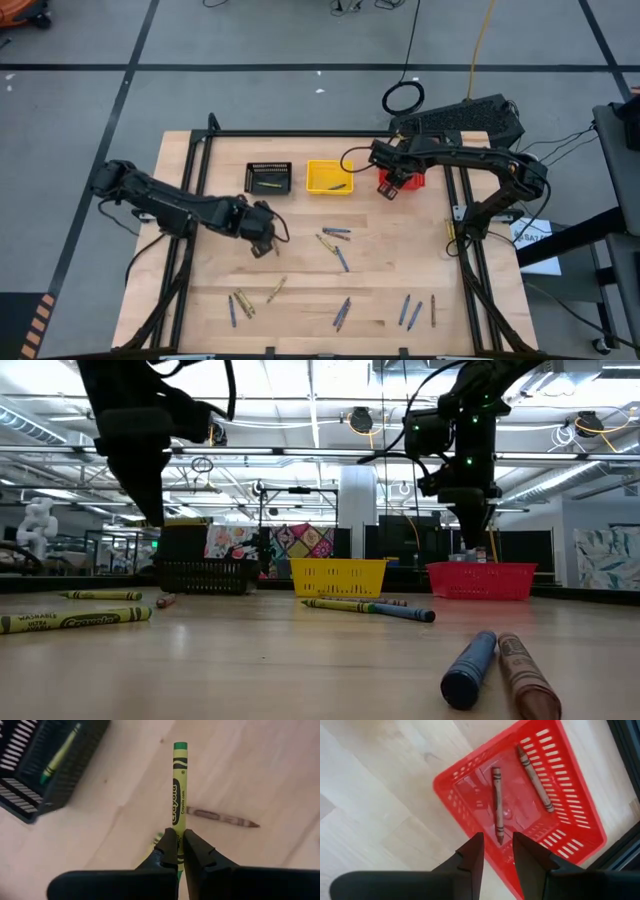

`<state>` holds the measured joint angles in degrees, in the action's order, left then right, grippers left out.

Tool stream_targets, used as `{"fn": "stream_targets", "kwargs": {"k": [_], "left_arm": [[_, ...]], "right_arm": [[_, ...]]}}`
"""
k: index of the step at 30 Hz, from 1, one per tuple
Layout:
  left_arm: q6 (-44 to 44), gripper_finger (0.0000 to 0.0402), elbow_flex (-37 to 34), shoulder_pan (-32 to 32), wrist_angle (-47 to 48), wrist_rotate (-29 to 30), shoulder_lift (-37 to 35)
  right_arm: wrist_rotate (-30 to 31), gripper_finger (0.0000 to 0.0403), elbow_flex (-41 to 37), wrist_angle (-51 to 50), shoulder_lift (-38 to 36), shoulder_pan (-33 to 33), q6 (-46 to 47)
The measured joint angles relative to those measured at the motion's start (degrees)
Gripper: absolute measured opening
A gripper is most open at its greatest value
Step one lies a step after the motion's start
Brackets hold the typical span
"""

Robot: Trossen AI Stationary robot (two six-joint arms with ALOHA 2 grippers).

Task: Sort crayons
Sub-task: Put the green crayon into the black bin

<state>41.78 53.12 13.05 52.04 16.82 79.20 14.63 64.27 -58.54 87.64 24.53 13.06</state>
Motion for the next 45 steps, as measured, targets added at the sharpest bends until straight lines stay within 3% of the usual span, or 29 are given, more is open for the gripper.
{"fn": "stream_targets", "kwargs": {"k": [7, 22, 31, 45], "left_arm": [[-7.5, 0.0001, 0.0, -5.6, 0.0, 0.0, -0.8], [-26.3, 0.0001, 0.0, -18.0, 0.3, -0.2, -1.7], [-37.8, 0.0001, 0.0, -28.0, 0.8, -0.4, -1.7], [-50.3, 0.0001, 0.0, -38.8, -4.5, -7.9, -1.6]], "right_arm": [[-3.1, 0.0091, -0.1, 0.0, 0.0, -3.0, 2.5], [-3.1, 0.0091, -3.8, 0.0, 0.0, -11.9, 10.0], [-7.5, 0.0091, -3.9, 0.0, 0.0, -17.9, 16.6], [-7.6, 0.0091, -3.9, -2.6, 0.0, -29.8, 29.9]]}}
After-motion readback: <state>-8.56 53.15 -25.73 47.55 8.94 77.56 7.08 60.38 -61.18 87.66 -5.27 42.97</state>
